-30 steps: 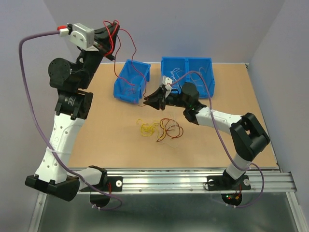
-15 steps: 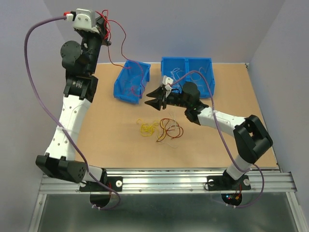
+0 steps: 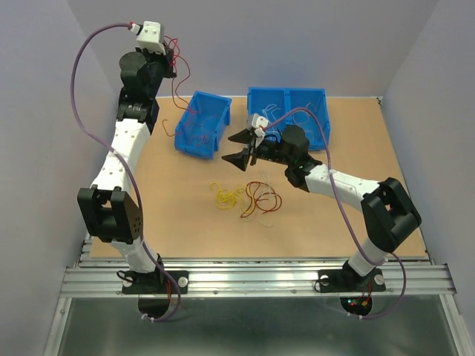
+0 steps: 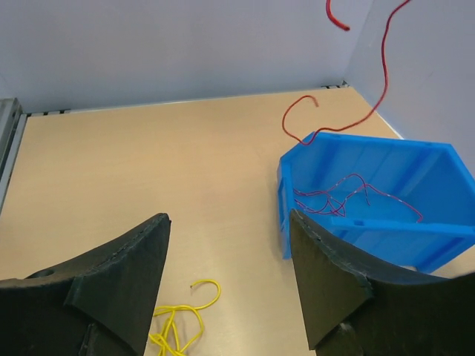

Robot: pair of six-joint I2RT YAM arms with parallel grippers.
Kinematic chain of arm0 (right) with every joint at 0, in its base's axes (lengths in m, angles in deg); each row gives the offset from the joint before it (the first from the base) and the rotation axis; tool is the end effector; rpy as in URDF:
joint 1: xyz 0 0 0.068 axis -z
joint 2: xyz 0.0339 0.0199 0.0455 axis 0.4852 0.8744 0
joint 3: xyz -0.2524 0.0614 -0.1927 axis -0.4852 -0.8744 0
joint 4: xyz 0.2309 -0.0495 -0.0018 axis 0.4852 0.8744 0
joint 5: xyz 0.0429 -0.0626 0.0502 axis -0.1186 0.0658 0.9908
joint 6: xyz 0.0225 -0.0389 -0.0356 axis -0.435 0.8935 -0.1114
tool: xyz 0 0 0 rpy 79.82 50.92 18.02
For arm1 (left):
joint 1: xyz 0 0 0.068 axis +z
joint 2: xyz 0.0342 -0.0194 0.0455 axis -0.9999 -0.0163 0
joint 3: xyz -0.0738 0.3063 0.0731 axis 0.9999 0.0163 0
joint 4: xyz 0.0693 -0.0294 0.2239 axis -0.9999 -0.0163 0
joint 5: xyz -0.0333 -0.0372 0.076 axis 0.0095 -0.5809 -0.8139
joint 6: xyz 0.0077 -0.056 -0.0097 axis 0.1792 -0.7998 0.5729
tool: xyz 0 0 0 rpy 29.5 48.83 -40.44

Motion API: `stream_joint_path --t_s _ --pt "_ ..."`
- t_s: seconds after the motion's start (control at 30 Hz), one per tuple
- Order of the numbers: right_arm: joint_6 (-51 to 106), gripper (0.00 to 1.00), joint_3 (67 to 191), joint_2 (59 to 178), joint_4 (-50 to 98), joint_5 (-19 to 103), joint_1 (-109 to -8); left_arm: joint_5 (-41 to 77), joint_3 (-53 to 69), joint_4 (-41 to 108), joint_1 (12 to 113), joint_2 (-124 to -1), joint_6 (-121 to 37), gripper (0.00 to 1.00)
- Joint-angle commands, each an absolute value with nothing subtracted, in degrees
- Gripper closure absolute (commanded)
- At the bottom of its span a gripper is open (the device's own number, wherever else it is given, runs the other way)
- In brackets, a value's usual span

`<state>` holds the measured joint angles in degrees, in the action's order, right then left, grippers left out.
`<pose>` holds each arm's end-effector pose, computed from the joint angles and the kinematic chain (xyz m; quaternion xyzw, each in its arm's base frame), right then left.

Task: Untangle the cables

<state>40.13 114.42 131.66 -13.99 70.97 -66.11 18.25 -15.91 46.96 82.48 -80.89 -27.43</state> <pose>0.2761 0.2387 0.3685 -0.4489 0.5162 0.3904 0.6161 0.3650 -0.0483 0.5301 0.1082 0.5828 -0.0725 0.8021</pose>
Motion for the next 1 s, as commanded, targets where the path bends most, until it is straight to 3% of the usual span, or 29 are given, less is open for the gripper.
stream_joint_path --t_s 0.0,0.63,0.97 --pt "39.6 0.29 113.4 129.2 -15.7 68.4 -65.8 20.8 -16.7 52.7 82.7 -81.5 -28.0 1.0" --pt "39.5 0.29 110.3 125.9 -17.3 65.5 -65.7 22.2 -16.2 55.5 81.9 -80.4 -28.7 1.0" --pt "40.0 0.29 108.3 123.8 -18.2 65.0 -65.8 17.7 -15.5 56.3 81.0 -87.4 -28.0 1.0"
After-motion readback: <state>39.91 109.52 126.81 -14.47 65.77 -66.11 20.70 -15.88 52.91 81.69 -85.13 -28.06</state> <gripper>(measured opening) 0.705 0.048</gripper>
